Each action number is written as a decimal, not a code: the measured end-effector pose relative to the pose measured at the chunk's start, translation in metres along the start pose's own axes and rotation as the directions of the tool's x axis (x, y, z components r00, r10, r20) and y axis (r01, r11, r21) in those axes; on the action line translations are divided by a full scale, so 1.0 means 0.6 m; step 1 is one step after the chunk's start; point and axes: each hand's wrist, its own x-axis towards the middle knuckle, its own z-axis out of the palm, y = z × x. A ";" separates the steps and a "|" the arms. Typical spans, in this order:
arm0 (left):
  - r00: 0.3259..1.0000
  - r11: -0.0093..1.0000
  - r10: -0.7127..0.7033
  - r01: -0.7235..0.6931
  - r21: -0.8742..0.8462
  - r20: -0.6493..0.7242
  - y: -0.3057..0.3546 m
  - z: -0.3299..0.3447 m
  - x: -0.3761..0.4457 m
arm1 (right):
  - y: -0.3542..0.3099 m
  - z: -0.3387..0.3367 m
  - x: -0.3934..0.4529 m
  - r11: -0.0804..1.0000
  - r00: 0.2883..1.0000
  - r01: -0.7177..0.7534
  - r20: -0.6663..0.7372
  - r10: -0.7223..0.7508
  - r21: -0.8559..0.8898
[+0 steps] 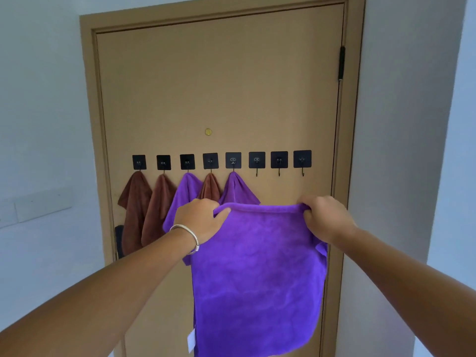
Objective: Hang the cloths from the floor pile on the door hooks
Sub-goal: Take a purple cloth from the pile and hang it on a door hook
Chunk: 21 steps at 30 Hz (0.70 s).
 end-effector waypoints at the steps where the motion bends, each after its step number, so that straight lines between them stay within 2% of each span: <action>1: 1.000 1.000 0.010 -0.010 -0.010 -0.002 -0.004 0.015 0.023 | 0.004 0.012 0.018 1.000 1.000 0.012 -0.001 -0.012 0.005; 7: 0.991 0.987 0.134 -0.135 -0.082 -0.017 -0.055 0.106 0.159 | 0.015 0.066 0.147 0.992 0.986 0.126 0.113 -0.122 -0.028; 10: 0.954 0.948 0.297 -0.290 -0.133 0.031 -0.090 0.146 0.230 | 0.032 0.089 0.213 0.934 0.942 0.328 0.121 -0.312 -0.143; 12: 0.918 0.920 0.389 -0.383 -0.086 0.073 -0.108 0.171 0.273 | 0.047 0.105 0.252 0.876 0.915 0.404 0.139 -0.380 -0.262; 14: 0.912 0.919 0.394 -0.392 -0.040 0.117 -0.118 0.198 0.311 | 0.063 0.129 0.289 0.868 0.927 0.375 0.130 -0.351 -0.327; 17: 0.930 0.942 0.333 -0.334 -0.016 0.155 -0.104 0.231 0.355 | 0.077 0.166 0.339 0.896 0.968 0.250 0.121 -0.220 -0.368; 21: 0.954 0.959 0.280 -0.284 0.021 0.106 -0.064 0.255 0.407 | 0.075 0.203 0.381 0.893 0.991 0.128 0.086 -0.100 -0.432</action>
